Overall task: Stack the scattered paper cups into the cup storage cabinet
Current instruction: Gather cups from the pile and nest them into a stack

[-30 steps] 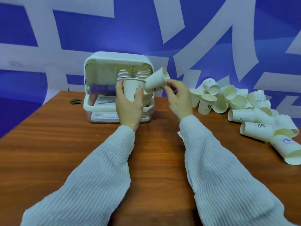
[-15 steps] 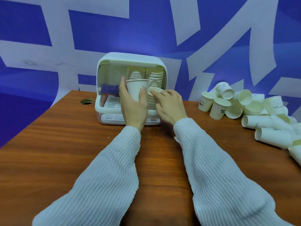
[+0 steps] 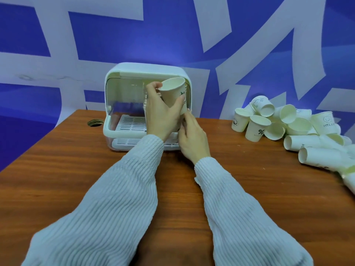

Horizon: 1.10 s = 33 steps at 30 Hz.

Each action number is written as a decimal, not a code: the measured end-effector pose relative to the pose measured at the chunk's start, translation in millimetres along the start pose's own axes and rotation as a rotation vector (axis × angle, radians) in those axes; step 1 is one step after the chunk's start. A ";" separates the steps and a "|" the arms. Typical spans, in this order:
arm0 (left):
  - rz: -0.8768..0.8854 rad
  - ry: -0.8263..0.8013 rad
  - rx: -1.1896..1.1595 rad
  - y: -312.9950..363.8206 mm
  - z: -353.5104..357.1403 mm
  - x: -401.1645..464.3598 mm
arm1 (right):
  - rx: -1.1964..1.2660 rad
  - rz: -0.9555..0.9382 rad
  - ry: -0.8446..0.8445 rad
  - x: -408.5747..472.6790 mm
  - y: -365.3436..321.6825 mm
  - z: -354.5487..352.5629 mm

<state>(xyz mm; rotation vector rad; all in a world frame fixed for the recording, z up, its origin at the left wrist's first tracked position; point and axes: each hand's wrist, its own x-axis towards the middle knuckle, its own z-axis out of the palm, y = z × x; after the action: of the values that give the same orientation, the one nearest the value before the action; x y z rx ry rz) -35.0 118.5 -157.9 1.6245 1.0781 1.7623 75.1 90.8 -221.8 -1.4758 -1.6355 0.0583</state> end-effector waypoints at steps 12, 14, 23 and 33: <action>0.003 -0.207 0.472 -31.3 0.0 11.3 | 0.128 0.088 0.034 -1.3 7.5 3.1; -0.016 -0.257 0.631 -34.7 -0.5 9.1 | 0.171 0.097 0.051 -0.8 9.1 4.8; 0.127 -0.354 0.938 -36.2 -2.6 -4.3 | 0.081 0.215 0.227 -1.0 22.3 -10.5; 0.471 -0.543 0.412 -21.9 44.5 -116.6 | -0.530 0.470 0.494 -4.2 143.9 -112.2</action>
<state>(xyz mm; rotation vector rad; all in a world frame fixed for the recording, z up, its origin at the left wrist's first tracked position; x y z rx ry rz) 23.5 46.3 -244.1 2.5889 0.8706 1.2481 255.6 71.4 -240.2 -2.0519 -0.9140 -0.4749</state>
